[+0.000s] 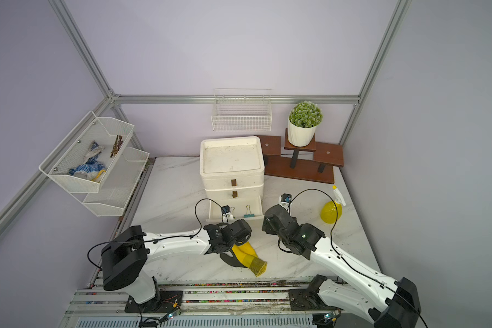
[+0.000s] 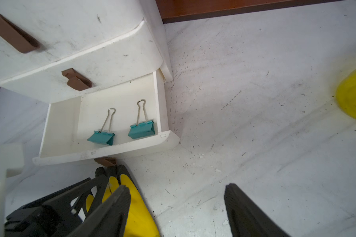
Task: Put the binder clips in the drawer according to color
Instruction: Place the binder clip in the drawer, then close the drawer in the storage box.
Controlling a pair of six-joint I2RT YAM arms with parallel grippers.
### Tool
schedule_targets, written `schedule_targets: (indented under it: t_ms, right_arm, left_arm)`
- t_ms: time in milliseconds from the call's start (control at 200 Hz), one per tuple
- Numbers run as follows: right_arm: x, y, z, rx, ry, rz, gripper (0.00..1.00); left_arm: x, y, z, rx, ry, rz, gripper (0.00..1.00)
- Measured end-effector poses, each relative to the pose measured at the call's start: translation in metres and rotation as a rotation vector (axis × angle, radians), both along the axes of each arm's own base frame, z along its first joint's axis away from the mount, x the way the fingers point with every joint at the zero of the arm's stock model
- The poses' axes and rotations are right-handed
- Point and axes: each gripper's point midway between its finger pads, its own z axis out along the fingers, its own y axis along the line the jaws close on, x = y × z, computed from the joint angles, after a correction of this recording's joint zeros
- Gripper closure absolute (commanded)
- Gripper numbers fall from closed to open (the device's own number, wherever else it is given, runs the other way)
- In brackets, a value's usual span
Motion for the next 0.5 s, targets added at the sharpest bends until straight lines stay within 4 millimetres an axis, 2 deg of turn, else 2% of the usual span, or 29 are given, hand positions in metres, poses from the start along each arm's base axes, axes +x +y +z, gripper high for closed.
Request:
schedule_targets:
  t_ms: [170, 500]
  right_arm:
    - [-0.001, -0.005, 0.005, 0.012, -0.024, -0.016, 0.22]
    - [0.002, -0.002, -0.003, -0.007, -0.004, -0.016, 0.22]
  left_arm:
    - [0.014, -0.001, -0.016, 0.029, -0.086, 0.043, 0.58]
    - [0.048, -0.005, -0.004, 0.042, -0.288, 0.078, 0.58]
